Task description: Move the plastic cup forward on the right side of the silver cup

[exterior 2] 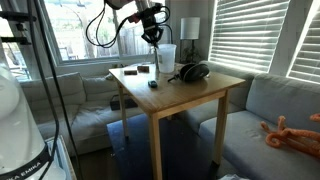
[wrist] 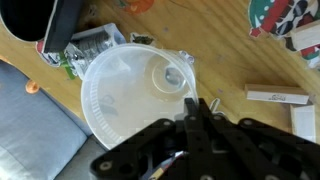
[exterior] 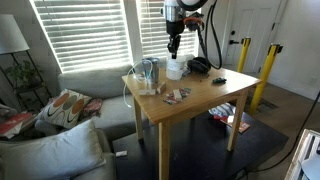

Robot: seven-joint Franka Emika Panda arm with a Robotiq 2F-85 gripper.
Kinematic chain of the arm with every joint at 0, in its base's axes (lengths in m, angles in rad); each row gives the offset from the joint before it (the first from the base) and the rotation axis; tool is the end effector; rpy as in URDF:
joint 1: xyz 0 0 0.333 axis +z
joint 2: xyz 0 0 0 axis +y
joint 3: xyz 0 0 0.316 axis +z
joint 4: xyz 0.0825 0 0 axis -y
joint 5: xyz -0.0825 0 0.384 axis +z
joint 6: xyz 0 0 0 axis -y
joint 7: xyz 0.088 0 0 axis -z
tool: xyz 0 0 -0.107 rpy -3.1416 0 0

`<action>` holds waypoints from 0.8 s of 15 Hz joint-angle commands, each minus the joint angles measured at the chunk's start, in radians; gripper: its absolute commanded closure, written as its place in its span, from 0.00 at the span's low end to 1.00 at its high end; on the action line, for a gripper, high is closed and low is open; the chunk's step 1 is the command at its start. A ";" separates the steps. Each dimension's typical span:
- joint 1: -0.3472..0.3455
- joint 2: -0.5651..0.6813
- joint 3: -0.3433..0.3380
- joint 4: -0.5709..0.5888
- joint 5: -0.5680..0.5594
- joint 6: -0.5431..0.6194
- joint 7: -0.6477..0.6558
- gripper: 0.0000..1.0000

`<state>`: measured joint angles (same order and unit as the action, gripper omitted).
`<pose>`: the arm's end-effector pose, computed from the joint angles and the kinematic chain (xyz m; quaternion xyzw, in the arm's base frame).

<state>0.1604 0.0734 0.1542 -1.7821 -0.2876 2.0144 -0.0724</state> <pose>0.5779 0.1680 0.5243 0.9592 0.2392 0.0942 0.1179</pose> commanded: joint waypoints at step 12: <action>0.022 -0.147 0.027 0.082 0.181 -0.371 -0.053 0.02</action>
<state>0.1815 0.0087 0.1780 -1.7116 -0.2097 1.8156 -0.1117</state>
